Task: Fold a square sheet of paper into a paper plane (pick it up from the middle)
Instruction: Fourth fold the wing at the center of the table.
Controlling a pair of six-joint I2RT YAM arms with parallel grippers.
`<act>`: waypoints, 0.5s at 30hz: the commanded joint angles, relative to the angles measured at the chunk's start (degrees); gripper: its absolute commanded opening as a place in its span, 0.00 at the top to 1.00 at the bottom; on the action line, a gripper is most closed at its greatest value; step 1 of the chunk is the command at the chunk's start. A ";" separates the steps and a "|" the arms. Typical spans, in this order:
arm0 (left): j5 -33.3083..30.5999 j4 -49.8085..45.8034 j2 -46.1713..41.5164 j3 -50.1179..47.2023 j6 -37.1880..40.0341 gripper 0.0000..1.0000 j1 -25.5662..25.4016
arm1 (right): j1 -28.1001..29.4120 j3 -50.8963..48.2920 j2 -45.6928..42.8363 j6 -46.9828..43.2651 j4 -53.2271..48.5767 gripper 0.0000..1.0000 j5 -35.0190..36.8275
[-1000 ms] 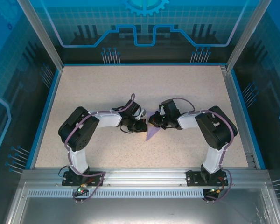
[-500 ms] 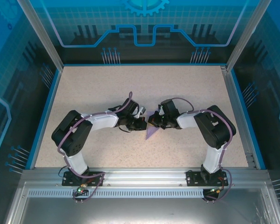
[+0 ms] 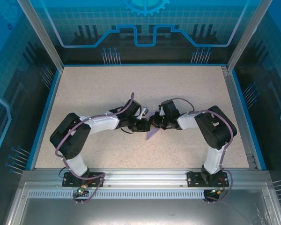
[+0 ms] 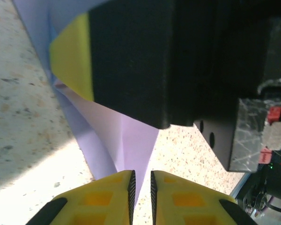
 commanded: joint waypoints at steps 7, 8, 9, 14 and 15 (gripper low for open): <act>-0.10 2.74 2.51 1.44 0.56 0.83 -1.25 | 0.70 -0.54 1.25 -1.36 -2.51 0.98 0.89; -0.19 2.94 2.74 1.45 0.73 0.82 -1.35 | 0.74 -0.63 1.28 -1.43 -2.51 0.98 0.89; -0.41 3.11 3.15 1.53 0.98 0.83 -1.34 | 0.78 -0.65 1.28 -1.36 -2.39 0.98 0.89; -0.73 3.19 4.99 1.62 1.75 0.84 -1.42 | 0.70 -0.77 0.98 -1.70 -2.81 0.98 0.95; -0.89 2.94 5.02 1.57 1.97 0.84 -1.39 | 0.61 -0.71 0.86 -1.69 -2.87 0.98 0.90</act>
